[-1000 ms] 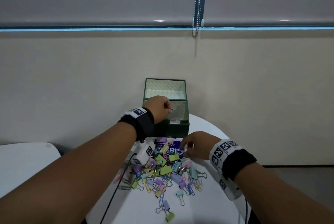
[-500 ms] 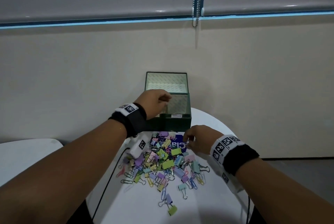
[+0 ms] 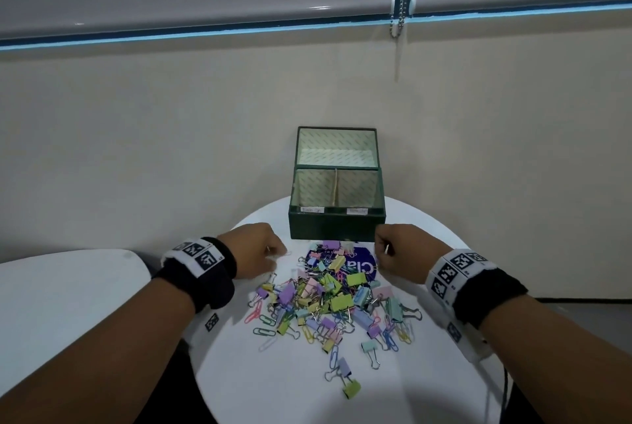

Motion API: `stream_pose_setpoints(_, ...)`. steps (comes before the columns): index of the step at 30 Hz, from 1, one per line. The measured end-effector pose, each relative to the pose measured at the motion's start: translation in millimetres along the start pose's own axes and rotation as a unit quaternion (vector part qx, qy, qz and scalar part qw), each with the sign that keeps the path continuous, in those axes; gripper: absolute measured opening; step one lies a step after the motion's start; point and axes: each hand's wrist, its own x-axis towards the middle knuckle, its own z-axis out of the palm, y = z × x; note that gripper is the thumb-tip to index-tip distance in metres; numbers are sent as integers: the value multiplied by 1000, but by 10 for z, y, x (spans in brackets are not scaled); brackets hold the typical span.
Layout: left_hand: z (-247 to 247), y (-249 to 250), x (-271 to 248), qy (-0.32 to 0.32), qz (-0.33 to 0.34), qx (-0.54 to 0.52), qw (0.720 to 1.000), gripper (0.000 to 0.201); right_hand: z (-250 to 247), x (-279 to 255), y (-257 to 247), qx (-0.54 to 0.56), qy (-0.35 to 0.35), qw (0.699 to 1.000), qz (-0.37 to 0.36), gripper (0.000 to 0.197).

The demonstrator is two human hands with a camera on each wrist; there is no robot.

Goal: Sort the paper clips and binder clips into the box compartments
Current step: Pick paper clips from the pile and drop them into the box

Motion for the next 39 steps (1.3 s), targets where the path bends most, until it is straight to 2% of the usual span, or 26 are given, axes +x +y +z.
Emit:
stream_pose_setpoints(2,13,24,13,13,-16,-10,1000,16,-19,-2,-1,13,8,1000,-9,15)
stream_pose_setpoints(8,12,108,-5,20,-2,9,1000,12,-36,72,-96,33,-54,998,-6,20)
stream_pose_setpoints(10,-8,90,-26,60,-7,-20,998,11,-55,102,-144,49,-55,997,-6,21)
stream_pose_setpoints(12,-20,64,-40,103,-26,-52,993,9,-38,138,-159,41,-63,997,-2,11)
stream_pose_setpoints(13,-12,42,-47,110,-35,-66,991,10,-16,154,-159,30,-75,997,-3,18)
stream_pose_setpoints(15,6,17,-65,73,-53,-67,994,18,26,176,-163,5,-101,995,-6,36)
stream_pose_setpoints(16,14,12,-77,44,-59,-57,996,23,35,187,-169,-3,-103,995,-4,36)
stream_pose_setpoints(18,38,1,-106,10,-66,-37,997,31,38,203,-177,-16,-90,996,8,22)
stream_pose_setpoints(20,61,-13,-151,5,-77,-21,997,28,41,213,-170,-29,-73,997,15,14)
stream_pose_setpoints(23,86,-12,-209,8,-87,-11,996,19,60,210,-164,-21,-77,997,10,20)
stream_pose_setpoints(26,90,-1,-191,33,-70,-7,997,8,57,224,-161,-23,-90,996,13,16)
stream_pose_setpoints(28,107,9,-170,25,-65,-3,998,7,57,234,-162,-28,-86,996,18,14)
stream_pose_setpoints(31,136,16,-158,26,-51,-2,998,8,58,227,-165,-27,-77,996,34,24)
stream_pose_setpoints(34,140,13,-138,52,-17,-34,998,9,58,214,-165,-35,-75,996,38,7)
stream_pose_setpoints(37,80,25,-77,78,5,-60,995,9,86,208,-156,-48,-57,996,48,22)
stream_pose_setpoints(39,-16,61,3,81,10,-56,995,11,102,199,-145,-44,-54,996,57,23)
